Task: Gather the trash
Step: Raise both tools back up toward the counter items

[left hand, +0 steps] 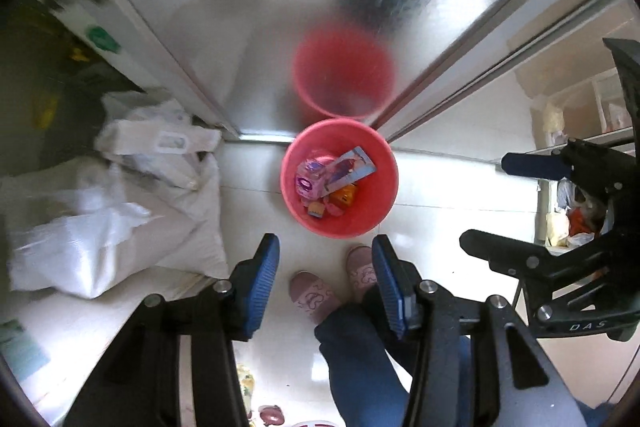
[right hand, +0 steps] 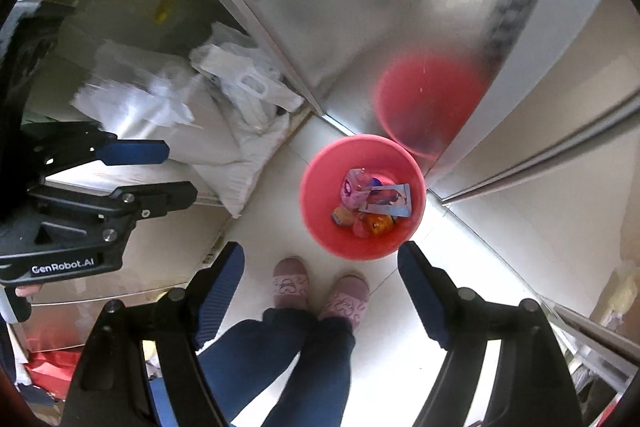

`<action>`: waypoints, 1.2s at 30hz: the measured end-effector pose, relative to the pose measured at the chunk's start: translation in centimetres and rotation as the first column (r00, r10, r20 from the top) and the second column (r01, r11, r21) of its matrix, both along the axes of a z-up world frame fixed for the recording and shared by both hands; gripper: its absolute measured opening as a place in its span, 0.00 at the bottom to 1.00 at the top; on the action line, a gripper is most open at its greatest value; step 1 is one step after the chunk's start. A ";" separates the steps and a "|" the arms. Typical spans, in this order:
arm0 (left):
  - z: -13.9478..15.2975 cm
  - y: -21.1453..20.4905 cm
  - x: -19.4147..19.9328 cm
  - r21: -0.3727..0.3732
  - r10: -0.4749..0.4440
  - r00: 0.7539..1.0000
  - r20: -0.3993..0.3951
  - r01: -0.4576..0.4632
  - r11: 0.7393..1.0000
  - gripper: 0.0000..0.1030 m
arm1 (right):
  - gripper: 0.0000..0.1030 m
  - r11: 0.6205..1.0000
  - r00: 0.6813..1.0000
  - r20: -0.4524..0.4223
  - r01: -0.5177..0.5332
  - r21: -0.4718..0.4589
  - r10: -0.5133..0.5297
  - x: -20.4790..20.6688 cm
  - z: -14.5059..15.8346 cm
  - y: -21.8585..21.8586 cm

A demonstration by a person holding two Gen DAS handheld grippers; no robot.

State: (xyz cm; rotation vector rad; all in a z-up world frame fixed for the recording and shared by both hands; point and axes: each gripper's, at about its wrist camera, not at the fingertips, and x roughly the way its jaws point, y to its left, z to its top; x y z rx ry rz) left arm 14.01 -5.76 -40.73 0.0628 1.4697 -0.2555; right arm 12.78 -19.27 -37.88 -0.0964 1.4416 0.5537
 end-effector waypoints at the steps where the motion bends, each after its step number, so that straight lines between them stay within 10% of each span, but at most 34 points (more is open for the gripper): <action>1: 1.3 0.0 -0.3 -0.005 0.007 1.000 0.003 -0.007 1.000 0.44 | 0.75 1.000 1.000 0.003 0.002 0.004 -0.002 -0.3 1.1 0.0; 11: 15.6 1.1 -1.9 0.006 0.041 0.990 0.139 -0.042 0.999 0.44 | 0.83 0.999 0.991 0.135 0.018 0.039 -0.023 -1.6 15.4 -0.5; 20: 26.1 3.2 -1.1 0.003 0.066 0.961 0.268 -0.069 0.998 0.79 | 0.96 0.994 0.969 0.245 0.011 0.106 -0.037 0.1 25.2 -0.4; 36: 37.5 6.7 3.9 -0.018 0.128 0.886 0.445 -0.134 0.991 1.00 | 0.99 0.986 0.924 0.381 -0.074 0.147 0.013 6.1 33.7 2.0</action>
